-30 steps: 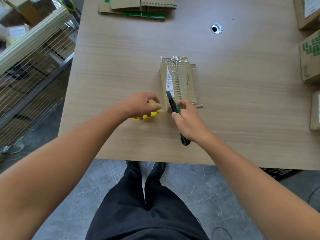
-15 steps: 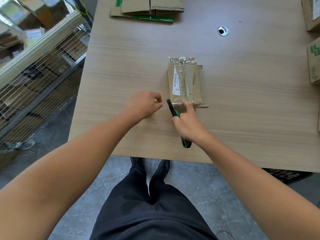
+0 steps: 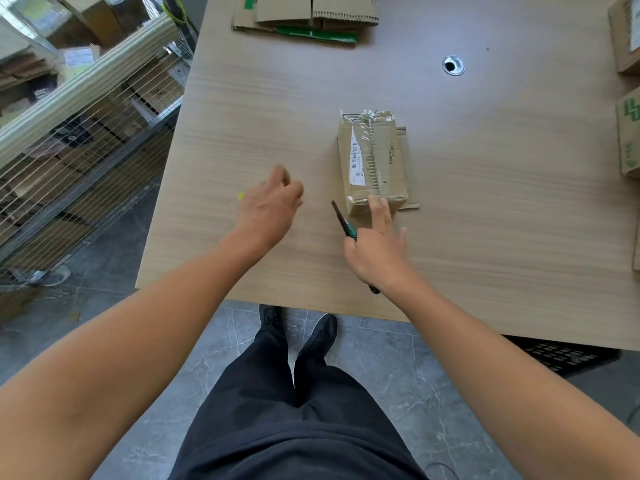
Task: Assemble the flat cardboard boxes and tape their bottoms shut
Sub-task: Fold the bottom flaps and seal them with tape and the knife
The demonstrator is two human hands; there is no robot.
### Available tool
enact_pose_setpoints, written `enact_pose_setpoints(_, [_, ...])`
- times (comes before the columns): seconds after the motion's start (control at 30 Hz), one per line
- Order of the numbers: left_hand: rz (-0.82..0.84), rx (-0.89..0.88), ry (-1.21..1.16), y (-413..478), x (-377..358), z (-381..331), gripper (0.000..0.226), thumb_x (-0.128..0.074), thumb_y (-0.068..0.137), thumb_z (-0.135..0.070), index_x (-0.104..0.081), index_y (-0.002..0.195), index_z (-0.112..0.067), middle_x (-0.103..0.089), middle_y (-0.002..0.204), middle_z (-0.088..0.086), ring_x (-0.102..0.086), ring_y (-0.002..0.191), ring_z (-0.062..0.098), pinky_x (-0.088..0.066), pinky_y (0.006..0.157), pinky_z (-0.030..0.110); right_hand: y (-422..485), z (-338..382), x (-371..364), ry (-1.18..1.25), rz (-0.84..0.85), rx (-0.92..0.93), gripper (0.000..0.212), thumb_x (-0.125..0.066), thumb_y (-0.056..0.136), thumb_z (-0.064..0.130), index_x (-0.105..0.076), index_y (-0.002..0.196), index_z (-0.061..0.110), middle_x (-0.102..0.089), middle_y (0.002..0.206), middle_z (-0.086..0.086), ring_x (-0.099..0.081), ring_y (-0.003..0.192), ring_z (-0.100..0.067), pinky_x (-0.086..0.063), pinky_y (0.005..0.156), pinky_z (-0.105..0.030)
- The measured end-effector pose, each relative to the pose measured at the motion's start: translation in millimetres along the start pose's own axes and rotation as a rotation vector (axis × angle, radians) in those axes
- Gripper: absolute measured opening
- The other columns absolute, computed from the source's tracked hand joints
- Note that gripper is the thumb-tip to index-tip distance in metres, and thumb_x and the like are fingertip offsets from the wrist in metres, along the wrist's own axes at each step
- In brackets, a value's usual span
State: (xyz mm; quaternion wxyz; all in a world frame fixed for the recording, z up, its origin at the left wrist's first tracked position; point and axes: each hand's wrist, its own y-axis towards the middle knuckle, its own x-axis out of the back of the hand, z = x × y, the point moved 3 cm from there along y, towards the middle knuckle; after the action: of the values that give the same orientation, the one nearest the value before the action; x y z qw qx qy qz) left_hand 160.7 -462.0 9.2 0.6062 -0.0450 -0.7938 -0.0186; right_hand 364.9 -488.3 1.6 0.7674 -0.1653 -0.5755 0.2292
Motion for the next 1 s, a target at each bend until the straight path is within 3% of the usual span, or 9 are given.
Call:
enact_pose_setpoints(0.13, [0.062,-0.019,0.144,-19.7,-5.7,54.3,0.015,-0.062,0.096,-0.02,-0.06,0.102,-0.006,-0.051,0.111,0.015,-0.056,0.089,0.038,-0.041,0.063,0.046,-26.1,1.1,-11.3,0.03,-0.382,0.101,0.028,-0.047,0.101,0.035,-0.058,0.088,0.013,-0.03,0.152,-0.014,-0.017,0.148,-0.034,-0.02,0.116,-0.064])
enact_pose_setpoints(0.2, [0.09,-0.026,0.167,-24.5,-5.3,72.0,0.013,-0.061,0.096,-0.016,-0.061,0.105,-0.007,-0.051,0.112,0.015,-0.054,0.093,0.038,-0.041,0.066,0.047,-36.8,10.4,-17.3,0.063,-0.51,0.143,0.029,-0.046,0.1,0.035,-0.057,0.091,0.009,-0.053,0.118,-0.013,-0.05,0.114,-0.037,-0.042,0.094,-0.055])
enact_pose_setpoints(0.27, [0.167,-0.042,0.185,-29.0,-8.6,81.8,0.016,-0.056,0.095,-0.009,-0.061,0.11,-0.008,-0.049,0.116,0.015,-0.053,0.1,0.037,-0.043,0.07,0.047,-33.9,32.1,-27.0,0.221,-0.384,0.166,0.024,-0.043,0.103,0.034,-0.047,0.096,0.012,-0.059,0.086,-0.007,-0.058,0.077,-0.035,-0.048,0.07,-0.048])
enact_pose_setpoints(0.3, [0.204,-0.054,0.177,-32.0,-11.1,85.2,0.019,-0.054,0.094,-0.006,-0.061,0.111,-0.007,-0.048,0.118,0.016,-0.052,0.102,0.037,-0.045,0.073,0.048,-26.2,45.7,-35.6,0.277,-0.268,0.133,0.021,-0.043,0.105,0.034,-0.041,0.101,0.014,-0.059,0.083,-0.007,-0.058,0.071,-0.036,-0.048,0.065,-0.047])
enact_pose_setpoints(0.4, [0.217,-0.042,0.091,-39.0,-15.5,97.2,0.016,-0.053,0.098,-0.011,-0.061,0.109,-0.003,-0.046,0.117,0.019,-0.05,0.105,0.037,-0.045,0.081,0.051,5.8,90.5,-59.9,0.357,-0.104,0.009,0.029,-0.043,0.102,0.028,-0.032,0.12,0.009,-0.061,0.099,-0.016,-0.059,0.085,-0.039,-0.049,0.073,-0.048])
enact_pose_setpoints(0.57, [0.096,-0.085,-0.071,-46.7,-12.1,114.9,0.017,-0.064,0.094,-0.015,-0.074,0.104,-0.006,-0.057,0.11,0.02,-0.051,0.095,0.04,-0.046,0.073,0.053,42.5,140.6,-93.9,0.202,-0.173,-0.08,0.047,-0.049,0.097,0.011,-0.032,0.138,-0.004,-0.041,0.136,-0.022,-0.042,0.122,-0.04,-0.034,0.101,-0.044])
enact_pose_setpoints(0.73, [0.079,-0.142,-0.09,-50.9,-8.4,122.5,0.035,-0.071,0.09,-0.019,-0.07,0.124,-0.01,-0.06,0.114,0.017,-0.054,0.101,0.04,-0.047,0.082,0.051,39.0,139.2,-96.0,0.185,-0.312,-0.161,0.045,-0.058,0.1,0.026,-0.042,0.136,0.003,-0.04,0.138,-0.017,-0.042,0.123,-0.037,-0.032,0.103,-0.04])
enact_pose_setpoints(0.87, [-0.048,-0.021,-0.197,-47.6,0.3,107.4,0.036,-0.068,0.092,-0.022,-0.067,0.126,-0.008,-0.06,0.115,0.017,-0.054,0.107,0.041,-0.043,0.093,0.048,17.1,123.8,-78.3,0.32,-0.332,-0.032,0.053,-0.059,0.099,0.027,-0.042,0.144,0.004,-0.041,0.138,-0.015,-0.038,0.125,-0.033,-0.027,0.109,-0.037])
enact_pose_setpoints(1.0, [-0.116,0.063,-0.526,-27.1,1.8,41.9,0.032,-0.057,0.097,-0.017,-0.063,0.126,-0.006,-0.058,0.121,0.016,-0.054,0.112,0.035,-0.038,0.104,0.041,-13.3,76.6,-28.1,0.592,-0.703,0.067,0.039,-0.052,0.096,0.024,-0.058,0.129,0.005,-0.055,0.123,-0.006,-0.048,0.119,-0.023,-0.039,0.108,-0.038])
